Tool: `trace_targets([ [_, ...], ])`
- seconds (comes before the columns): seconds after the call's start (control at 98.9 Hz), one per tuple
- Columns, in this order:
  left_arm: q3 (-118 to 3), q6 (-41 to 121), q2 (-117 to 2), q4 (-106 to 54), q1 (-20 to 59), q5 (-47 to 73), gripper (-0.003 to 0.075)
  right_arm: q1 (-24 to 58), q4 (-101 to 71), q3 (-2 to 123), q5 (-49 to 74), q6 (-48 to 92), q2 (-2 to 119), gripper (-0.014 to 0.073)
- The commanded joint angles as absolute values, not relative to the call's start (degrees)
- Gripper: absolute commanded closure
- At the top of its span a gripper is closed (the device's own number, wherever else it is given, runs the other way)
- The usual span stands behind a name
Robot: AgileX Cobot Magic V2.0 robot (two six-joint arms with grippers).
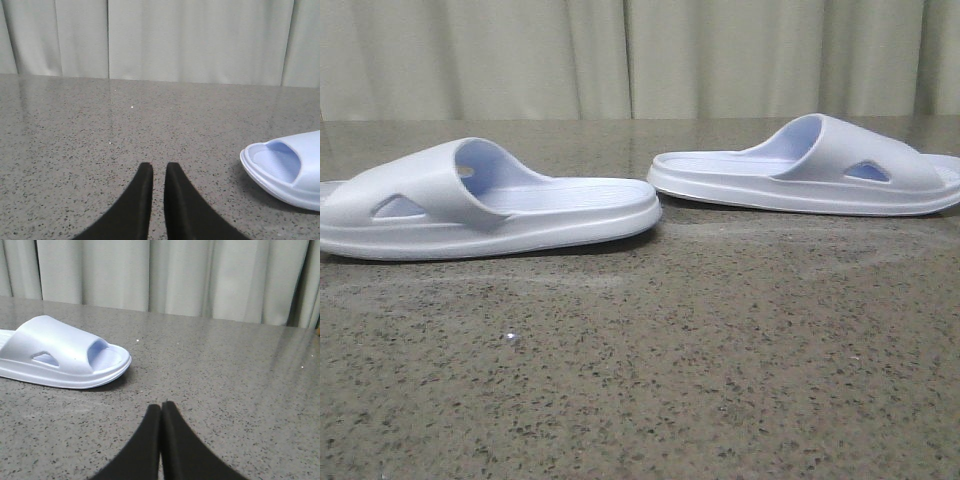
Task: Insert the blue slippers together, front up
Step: 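Move both grippers down toward the two pale blue slippers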
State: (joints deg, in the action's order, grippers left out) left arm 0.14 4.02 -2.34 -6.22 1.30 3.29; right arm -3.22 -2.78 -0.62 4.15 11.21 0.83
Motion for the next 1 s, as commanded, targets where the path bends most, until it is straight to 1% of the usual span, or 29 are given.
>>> trace_targets([
  [0.0, 0.68, 3.45, -2.94, -6.69, 1.22, -1.44, 0.0705, -3.49, -2.3, -1.83, -0.72, 11.34, 1.29, 0.0673],
  [0.789, 0.68, 3.45, -2.94, -6.69, 1.22, -2.11, 0.0705, -3.49, -2.3, -1.83, -1.32, 11.34, 1.29, 0.0673],
  [0.91, 0.68, 3.45, -2.94, -8.76, 1.22, -3.03, 0.0705, -3.49, -2.72, -1.83, -2.13, 11.34, 1.29, 0.0673],
  [0.991, 0.68, 3.45, -2.94, -12.09, 1.22, -3.03, 0.0705, -3.49, -5.9, -1.83, -3.61, 11.34, 1.29, 0.0673],
])
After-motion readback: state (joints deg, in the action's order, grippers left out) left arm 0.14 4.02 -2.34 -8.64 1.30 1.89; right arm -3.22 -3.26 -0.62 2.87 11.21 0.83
